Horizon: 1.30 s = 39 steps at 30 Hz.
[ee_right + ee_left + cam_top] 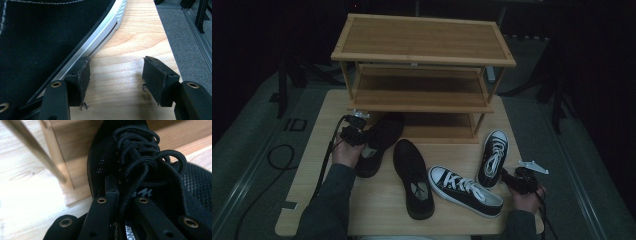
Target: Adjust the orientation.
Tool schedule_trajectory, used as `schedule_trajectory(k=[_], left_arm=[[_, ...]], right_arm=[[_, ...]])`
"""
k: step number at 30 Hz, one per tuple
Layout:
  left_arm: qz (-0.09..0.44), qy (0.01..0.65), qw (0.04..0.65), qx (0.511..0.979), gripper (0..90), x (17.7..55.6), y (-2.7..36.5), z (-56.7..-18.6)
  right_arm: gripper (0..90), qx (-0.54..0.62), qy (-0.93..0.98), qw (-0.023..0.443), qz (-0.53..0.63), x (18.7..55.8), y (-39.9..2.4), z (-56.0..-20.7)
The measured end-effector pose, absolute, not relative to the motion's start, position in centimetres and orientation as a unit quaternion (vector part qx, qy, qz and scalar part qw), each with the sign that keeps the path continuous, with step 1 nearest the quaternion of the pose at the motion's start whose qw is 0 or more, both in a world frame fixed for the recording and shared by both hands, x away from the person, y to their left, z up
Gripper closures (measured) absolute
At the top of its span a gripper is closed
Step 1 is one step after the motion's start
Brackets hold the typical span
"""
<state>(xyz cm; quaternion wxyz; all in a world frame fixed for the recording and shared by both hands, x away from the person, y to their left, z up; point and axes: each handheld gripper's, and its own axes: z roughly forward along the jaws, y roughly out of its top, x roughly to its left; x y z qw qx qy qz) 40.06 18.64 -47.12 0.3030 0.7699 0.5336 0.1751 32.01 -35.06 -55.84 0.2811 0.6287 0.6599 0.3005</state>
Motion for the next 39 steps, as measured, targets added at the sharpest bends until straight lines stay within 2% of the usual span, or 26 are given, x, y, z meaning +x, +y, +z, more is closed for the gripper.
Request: schedule_trajectory(k=[14,16,22,24,29,39], left_arm=[[0.166,0.543,0.317,0.760,87.1,41.0,18.5,-47.8],[0.164,0.535,0.325,0.762,83.3,41.0,18.5,-47.9],[0.161,0.531,0.322,0.767,64.4,40.9,18.9,-47.8],[0.163,0.529,0.326,0.766,61.0,40.6,19.0,-47.5],[0.173,0.514,0.342,0.767,57.9,39.4,19.2,-46.3],[0.168,0.486,0.363,0.777,57.4,36.4,20.2,-43.6]], right_arm=[[38.8,0.629,0.660,0.281,0.301,32.0,-35.1,-55.8],[38.8,0.629,0.660,0.281,0.301,32.0,-35.1,-55.8],[38.8,0.629,0.660,0.281,0.300,32.0,-35.1,-55.8],[38.8,0.629,0.660,0.281,0.301,32.0,-35.1,-55.8],[38.8,0.629,0.660,0.281,0.301,32.0,-35.1,-55.8],[38.8,0.628,0.660,0.281,0.300,32.0,-35.1,-55.8]])
